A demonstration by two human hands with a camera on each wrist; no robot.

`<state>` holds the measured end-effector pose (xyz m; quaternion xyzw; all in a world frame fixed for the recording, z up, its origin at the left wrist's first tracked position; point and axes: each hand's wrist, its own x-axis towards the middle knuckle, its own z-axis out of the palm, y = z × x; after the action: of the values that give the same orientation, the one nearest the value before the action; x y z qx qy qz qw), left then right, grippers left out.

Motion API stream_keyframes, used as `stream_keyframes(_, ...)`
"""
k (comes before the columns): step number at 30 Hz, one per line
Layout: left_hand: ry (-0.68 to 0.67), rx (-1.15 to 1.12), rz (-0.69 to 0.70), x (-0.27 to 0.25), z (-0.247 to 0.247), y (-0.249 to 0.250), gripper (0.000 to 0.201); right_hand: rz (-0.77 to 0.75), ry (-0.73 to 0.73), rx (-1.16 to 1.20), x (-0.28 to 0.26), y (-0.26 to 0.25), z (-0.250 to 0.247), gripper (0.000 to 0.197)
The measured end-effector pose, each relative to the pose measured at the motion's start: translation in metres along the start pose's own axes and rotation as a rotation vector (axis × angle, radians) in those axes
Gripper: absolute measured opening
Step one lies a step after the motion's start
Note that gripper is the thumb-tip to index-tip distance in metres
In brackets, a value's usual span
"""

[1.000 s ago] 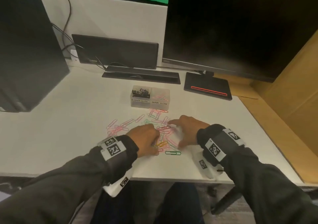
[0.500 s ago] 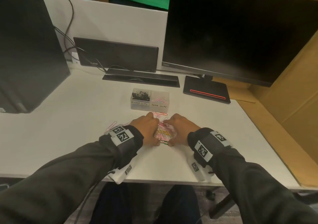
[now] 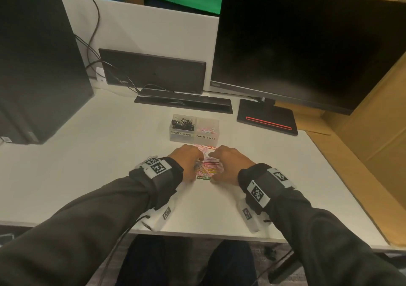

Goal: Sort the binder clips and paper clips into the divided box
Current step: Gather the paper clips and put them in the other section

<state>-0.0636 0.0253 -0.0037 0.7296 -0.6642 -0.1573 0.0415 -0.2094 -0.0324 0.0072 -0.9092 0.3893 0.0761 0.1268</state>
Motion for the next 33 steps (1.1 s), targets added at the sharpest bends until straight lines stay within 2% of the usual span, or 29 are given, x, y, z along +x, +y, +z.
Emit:
stream_keyframes(2, 0.048, -0.022, -0.007, 0.0, 0.001, -0.004, 0.067, 0.011, -0.033, -0.053, -0.001, 0.002, 0.001, 0.058)
stream_keyframes(4, 0.06, 0.007, -0.048, -0.001, 0.003, -0.004, 0.062, 0.019, -0.081, -0.097, 0.001, 0.0, 0.006, 0.059)
stream_keyframes(8, -0.058, 0.082, -0.104, -0.001, 0.006, 0.002, 0.045, 0.008, -0.055, -0.072, 0.013, -0.007, 0.009, 0.033)
stream_keyframes(11, -0.047, 0.074, -0.098, 0.003, 0.004, 0.007, 0.036, 0.04, 0.001, -0.035, 0.019, -0.009, 0.007, 0.017)
stream_keyframes(20, 0.024, 0.17, -0.073, 0.006, 0.0, -0.007, 0.027, 0.084, 0.098, 0.102, 0.021, 0.008, 0.001, 0.016)
stream_keyframes(27, 0.061, 0.191, -0.048, 0.005, -0.007, -0.019, 0.018, 0.09, 0.238, 0.244, 0.02, 0.018, -0.031, 0.017)
stream_keyframes(30, 0.055, 0.205, -0.038, 0.002, -0.01, -0.019, 0.026, 0.116, 0.3, 0.286, 0.035, 0.016, -0.051, 0.022)
stream_keyframes(33, 0.084, 0.163, -0.022, -0.001, -0.015, -0.017, 0.023, 0.154, 0.325, 0.246, 0.063, 0.011, -0.066, 0.022)
